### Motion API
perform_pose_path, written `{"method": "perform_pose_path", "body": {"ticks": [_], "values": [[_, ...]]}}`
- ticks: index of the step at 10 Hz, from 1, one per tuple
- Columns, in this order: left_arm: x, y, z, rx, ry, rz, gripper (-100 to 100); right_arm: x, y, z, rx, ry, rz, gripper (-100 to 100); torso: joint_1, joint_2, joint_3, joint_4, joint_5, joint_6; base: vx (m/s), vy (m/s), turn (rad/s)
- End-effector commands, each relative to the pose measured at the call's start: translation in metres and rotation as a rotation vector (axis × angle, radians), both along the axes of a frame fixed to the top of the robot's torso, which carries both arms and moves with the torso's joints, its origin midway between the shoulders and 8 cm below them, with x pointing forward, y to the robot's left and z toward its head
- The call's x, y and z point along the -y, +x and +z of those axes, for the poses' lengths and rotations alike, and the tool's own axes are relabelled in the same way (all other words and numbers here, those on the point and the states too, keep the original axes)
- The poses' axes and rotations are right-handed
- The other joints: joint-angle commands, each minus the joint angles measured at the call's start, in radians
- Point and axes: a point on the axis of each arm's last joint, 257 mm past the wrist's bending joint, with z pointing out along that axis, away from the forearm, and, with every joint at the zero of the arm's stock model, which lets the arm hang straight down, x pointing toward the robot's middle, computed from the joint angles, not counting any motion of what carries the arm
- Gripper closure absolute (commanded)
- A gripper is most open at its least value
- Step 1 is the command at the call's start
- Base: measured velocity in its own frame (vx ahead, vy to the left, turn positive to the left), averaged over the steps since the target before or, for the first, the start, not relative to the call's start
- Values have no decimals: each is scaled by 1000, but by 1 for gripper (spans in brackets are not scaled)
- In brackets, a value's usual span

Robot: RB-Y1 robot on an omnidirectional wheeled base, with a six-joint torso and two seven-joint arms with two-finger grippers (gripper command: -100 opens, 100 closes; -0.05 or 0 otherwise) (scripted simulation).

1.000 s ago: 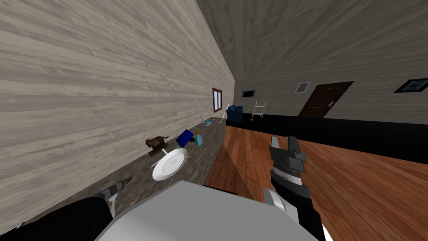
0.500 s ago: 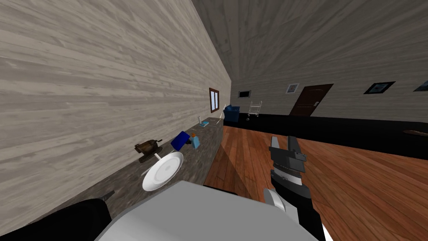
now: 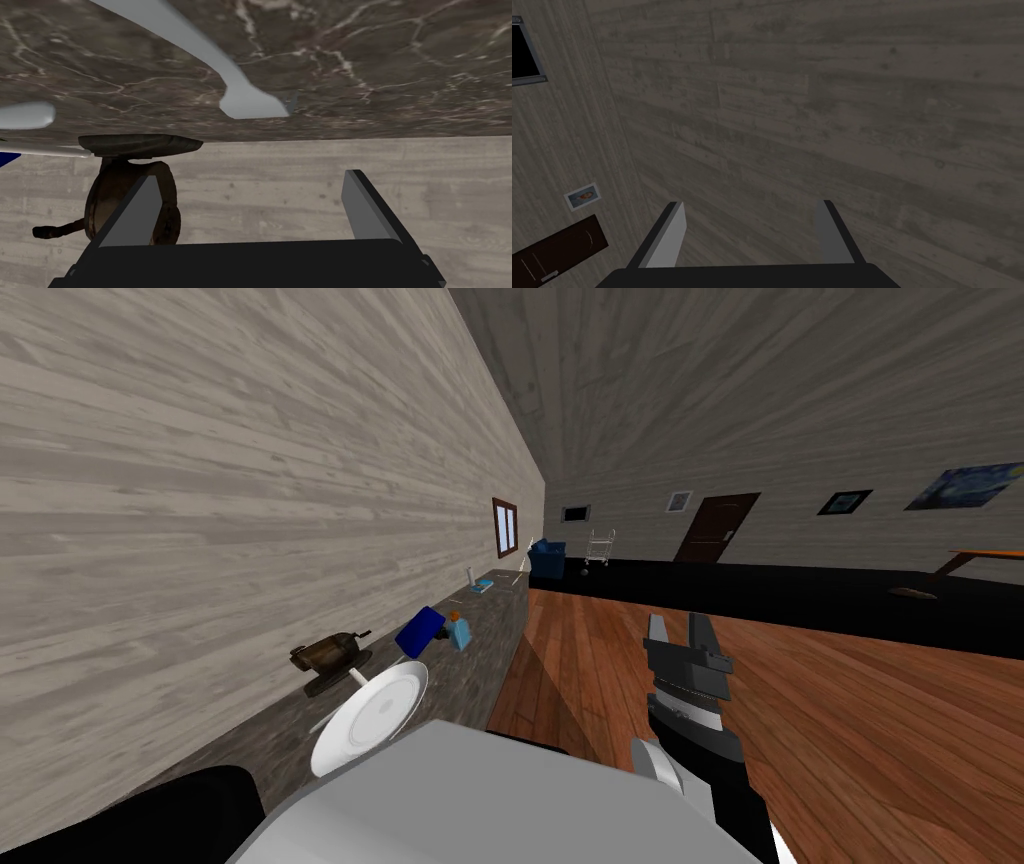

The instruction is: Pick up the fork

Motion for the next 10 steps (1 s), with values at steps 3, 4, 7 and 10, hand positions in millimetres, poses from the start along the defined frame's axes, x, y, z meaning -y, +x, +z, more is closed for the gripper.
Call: {"method": "perform_pose_path", "body": {"ticks": [3, 4, 7, 10], "values": [[14, -9, -4, 43, -21, -15, -100, 0, 0, 0, 0, 0, 0, 0, -2, 2, 1, 1, 0, 0, 26, 2, 0], [9, -62, 6, -8, 16, 34, -100, 0, 0, 0, 0, 0, 0, 0, -2, 4, 2, 1, 0, 0, 79, -8, -334], [26, -80, -3, 34, -14, 41, -100, 0, 0, 0, 0, 0, 0, 0, -1, 0, 0, 0, 0, 0, 60, 13, -78], [45, -160, 1, -9, -4, 128, -100, 0, 0, 0, 0, 0, 0, 0, 1, -1, 0, 0, 0, 0, 78, 23, -198]]}}
